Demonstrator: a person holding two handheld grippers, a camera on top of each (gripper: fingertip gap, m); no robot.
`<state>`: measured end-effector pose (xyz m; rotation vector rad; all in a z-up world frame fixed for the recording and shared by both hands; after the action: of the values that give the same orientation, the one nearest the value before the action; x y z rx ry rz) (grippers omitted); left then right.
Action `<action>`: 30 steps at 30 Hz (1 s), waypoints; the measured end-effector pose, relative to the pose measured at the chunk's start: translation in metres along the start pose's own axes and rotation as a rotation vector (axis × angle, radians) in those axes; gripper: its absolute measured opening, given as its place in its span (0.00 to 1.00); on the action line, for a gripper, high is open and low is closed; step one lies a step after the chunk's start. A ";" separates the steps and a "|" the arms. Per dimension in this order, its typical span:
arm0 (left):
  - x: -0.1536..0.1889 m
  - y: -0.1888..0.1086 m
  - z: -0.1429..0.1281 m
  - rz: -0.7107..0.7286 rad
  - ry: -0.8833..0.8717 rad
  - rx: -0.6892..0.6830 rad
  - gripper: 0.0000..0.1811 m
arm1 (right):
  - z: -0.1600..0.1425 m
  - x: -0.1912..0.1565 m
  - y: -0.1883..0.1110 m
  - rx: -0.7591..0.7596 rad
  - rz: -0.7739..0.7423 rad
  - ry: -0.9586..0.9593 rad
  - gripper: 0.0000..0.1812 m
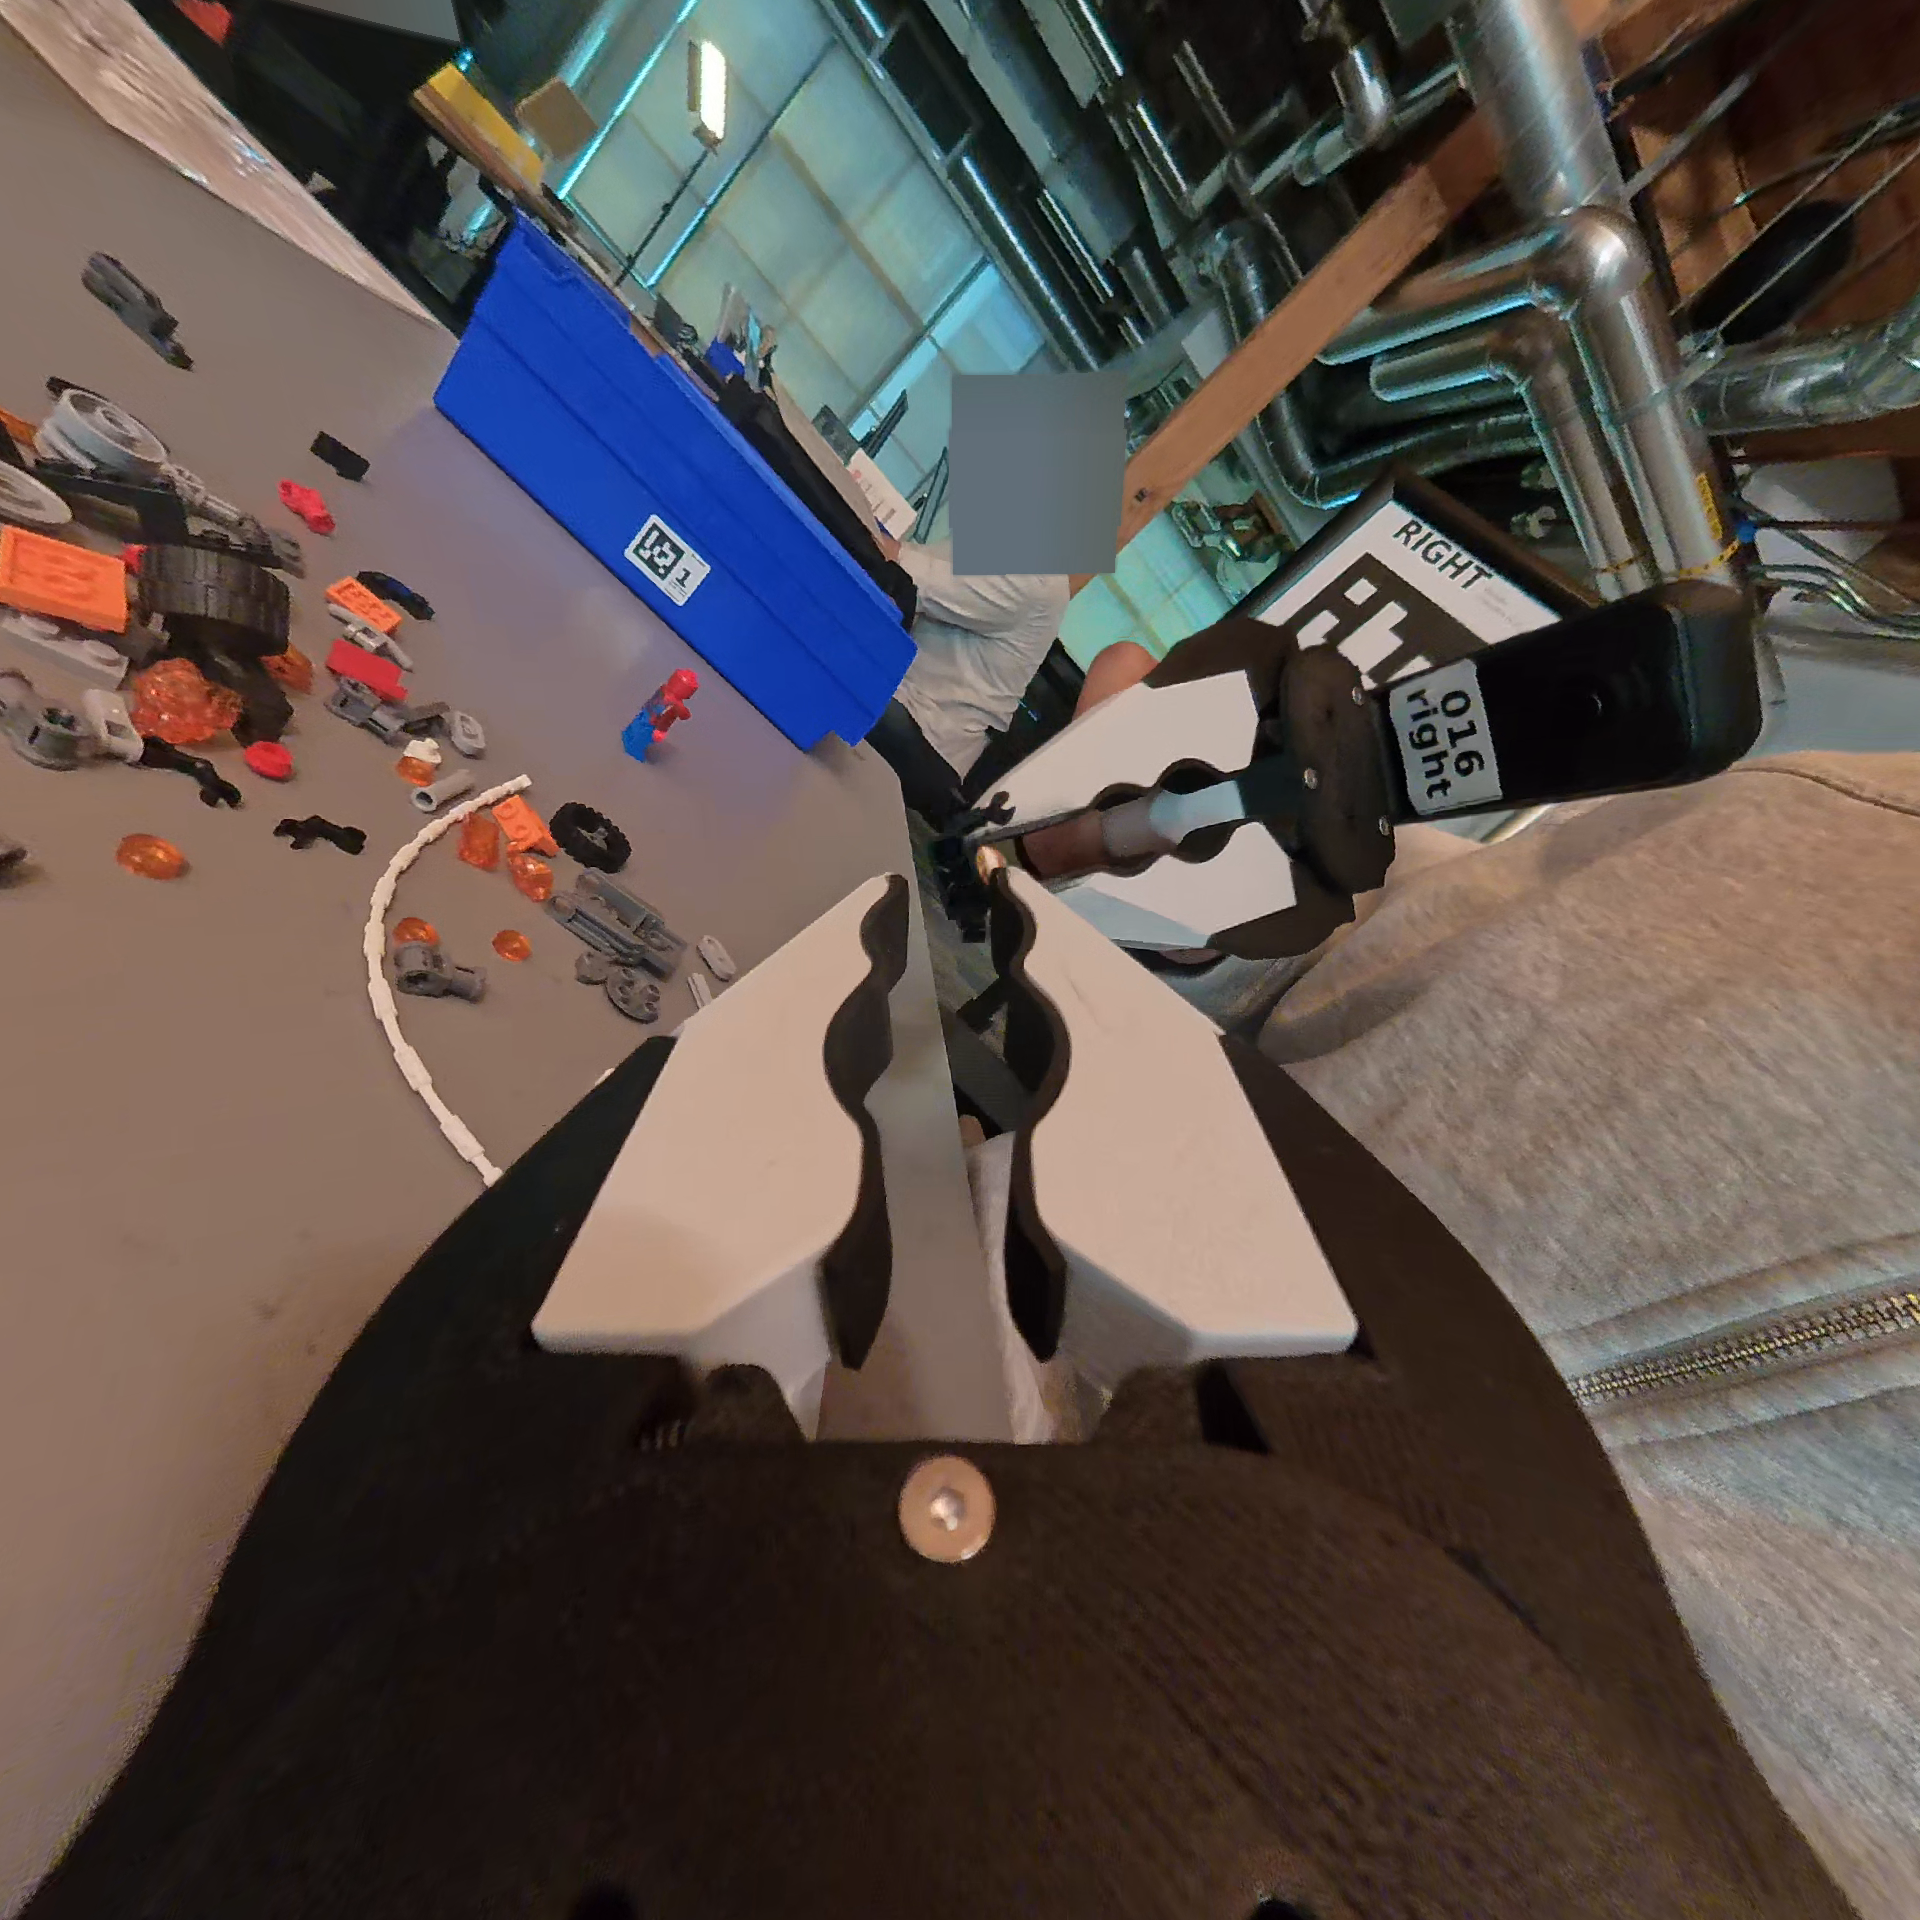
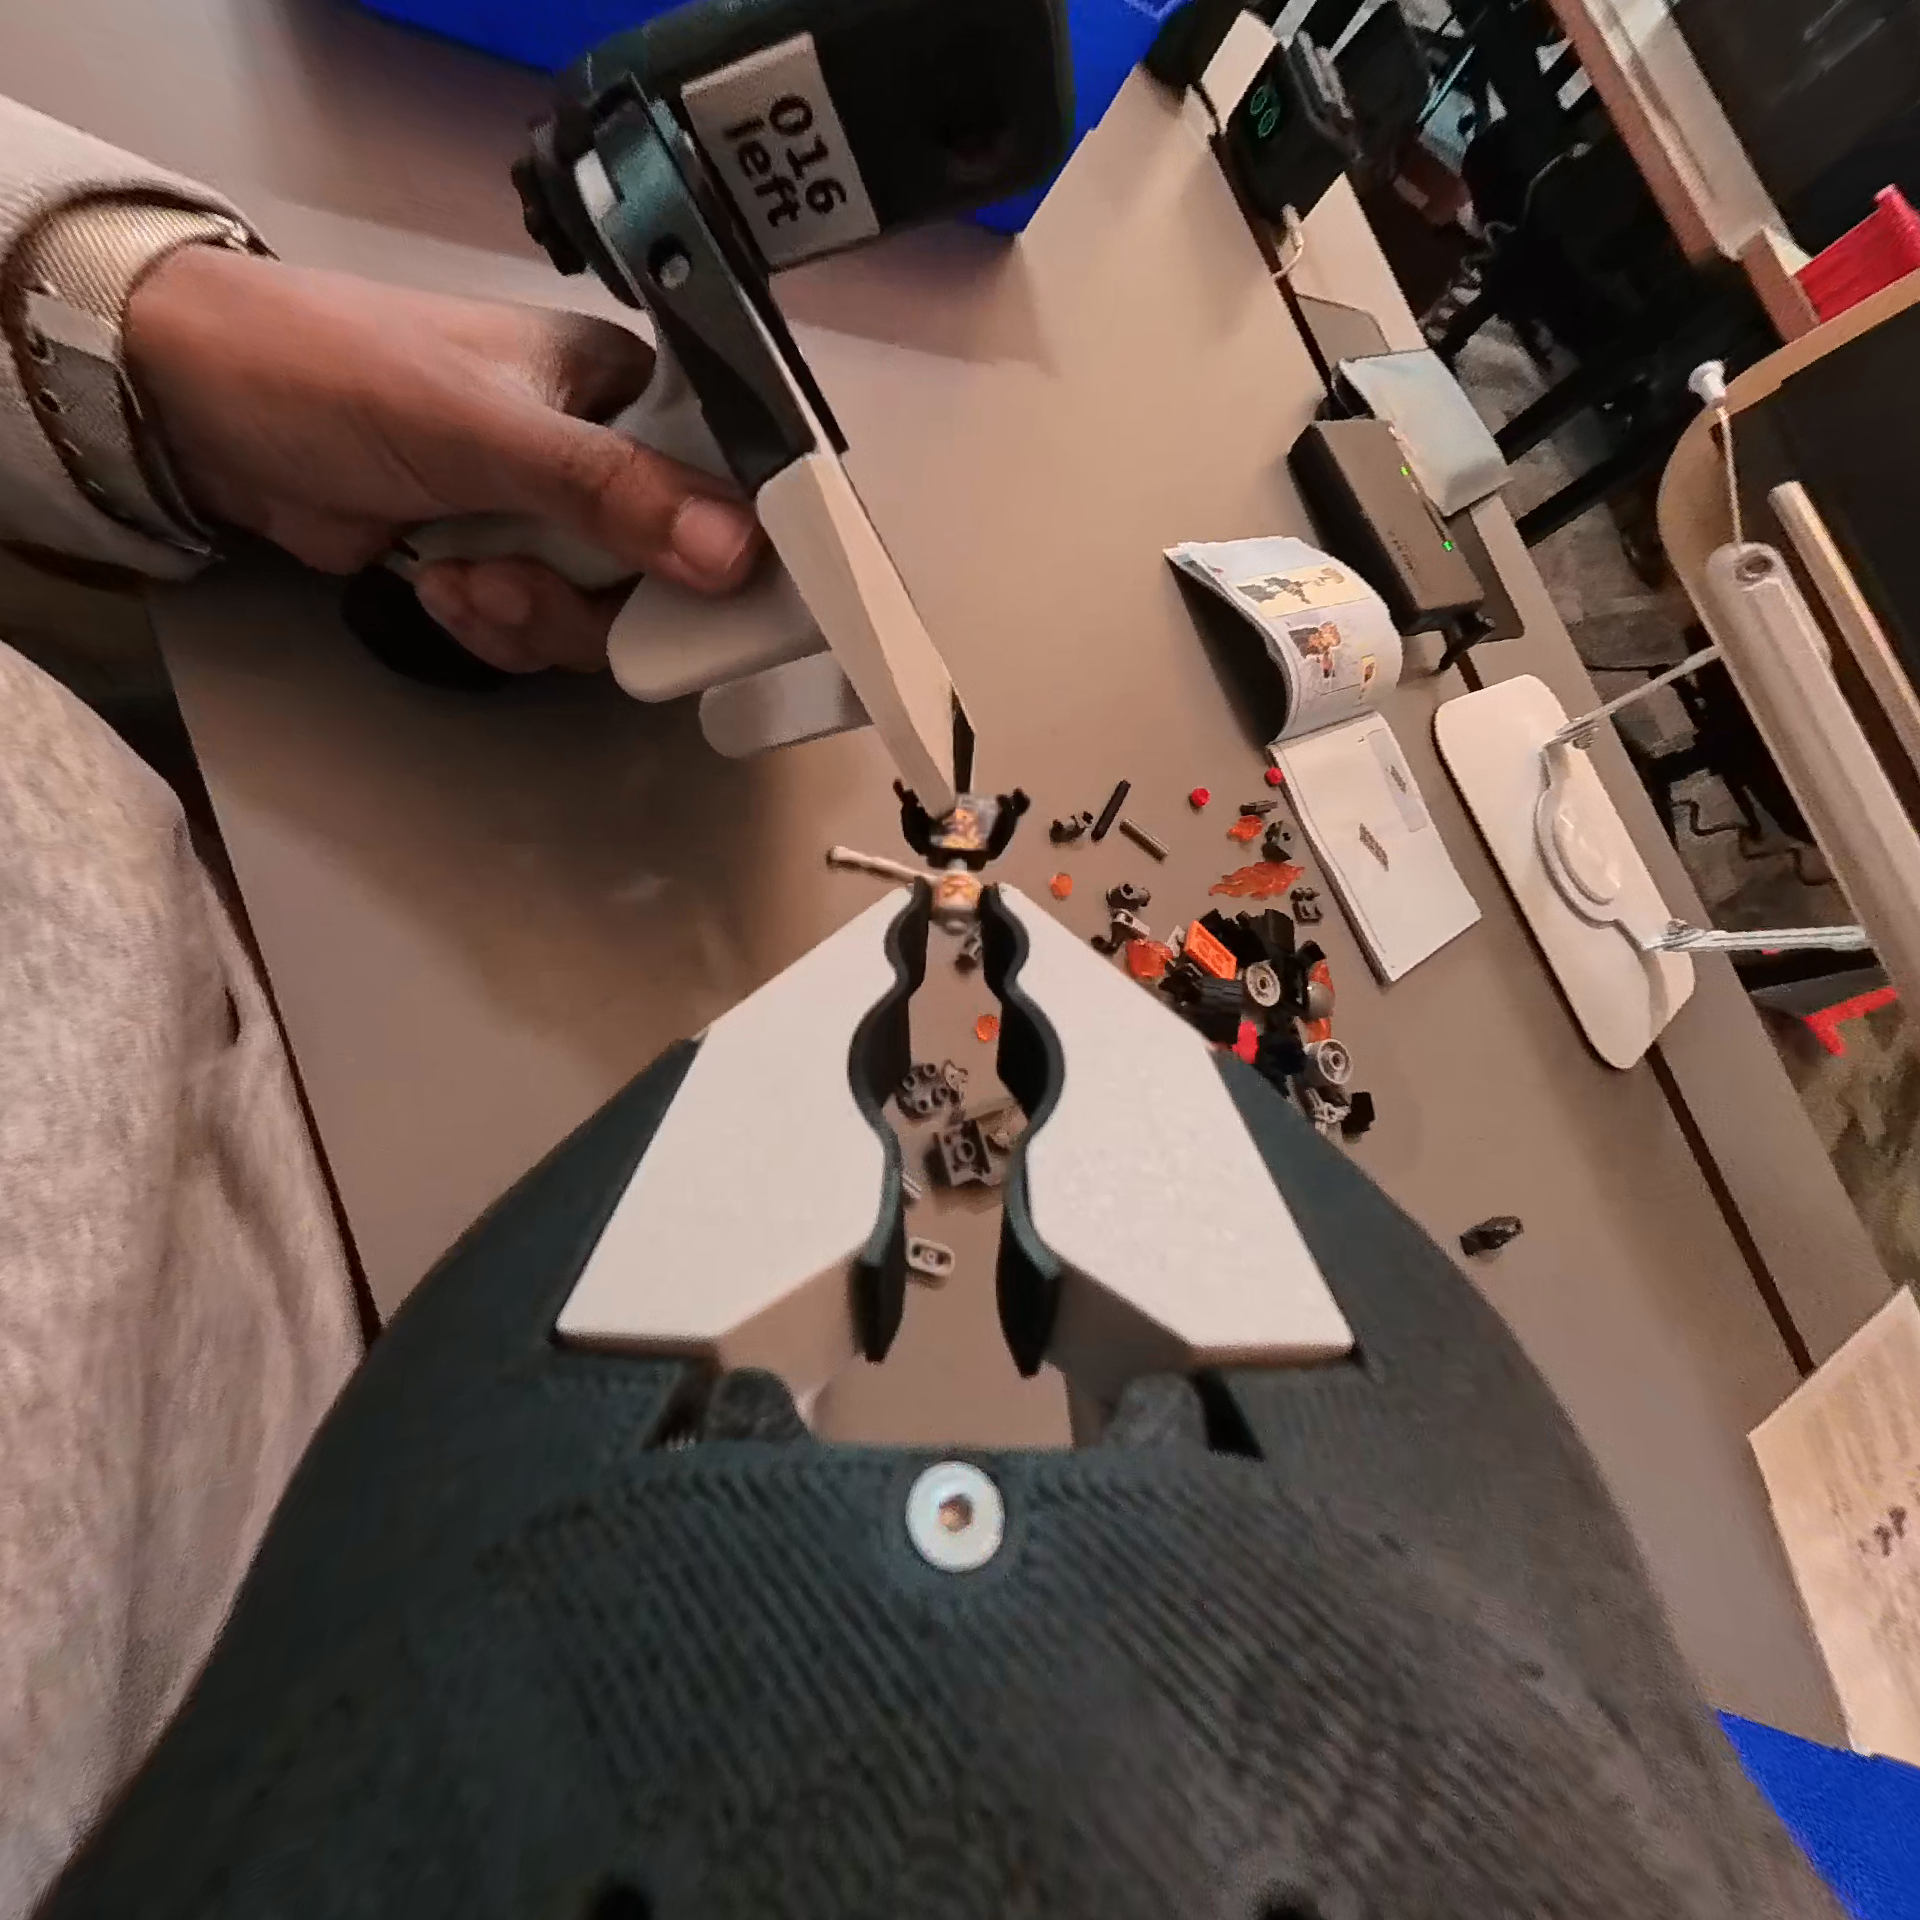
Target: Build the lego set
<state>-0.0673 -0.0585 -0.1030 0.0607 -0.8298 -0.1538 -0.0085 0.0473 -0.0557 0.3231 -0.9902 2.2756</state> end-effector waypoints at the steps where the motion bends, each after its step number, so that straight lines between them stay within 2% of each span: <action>1: 0.000 0.000 0.000 0.005 0.000 0.000 0.07 | 0.000 -0.001 -0.001 0.015 -0.006 0.007 0.05; 10: 0.000 0.001 -0.001 0.002 0.004 -0.010 0.03 | 0.001 -0.005 -0.009 0.073 -0.028 0.033 0.05; 18: 0.003 -0.001 0.002 -0.178 -0.119 0.043 0.11 | 0.005 0.003 -0.019 0.115 -0.083 0.015 0.05; 25: 0.005 0.002 0.000 -0.240 -0.167 0.034 0.13 | 0.008 0.001 -0.021 0.150 -0.116 -0.020 0.05; 30: 0.005 0.001 0.001 -0.252 -0.175 0.045 0.10 | 0.010 -0.003 -0.017 0.156 -0.127 -0.054 0.05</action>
<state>-0.0648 -0.0582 -0.0989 0.1966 -0.9989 -0.3819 0.0045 0.0473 -0.0407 0.5021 -0.7966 2.2427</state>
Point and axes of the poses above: each gripper's, where its closed fingertips meet, y out along the fingers, z out of its top, x = y × z across the jaws, the point moved 7 cm from there along -y, back along the fingers, and after that the axes turned 2 degrees about z, right-handed, at the moved point
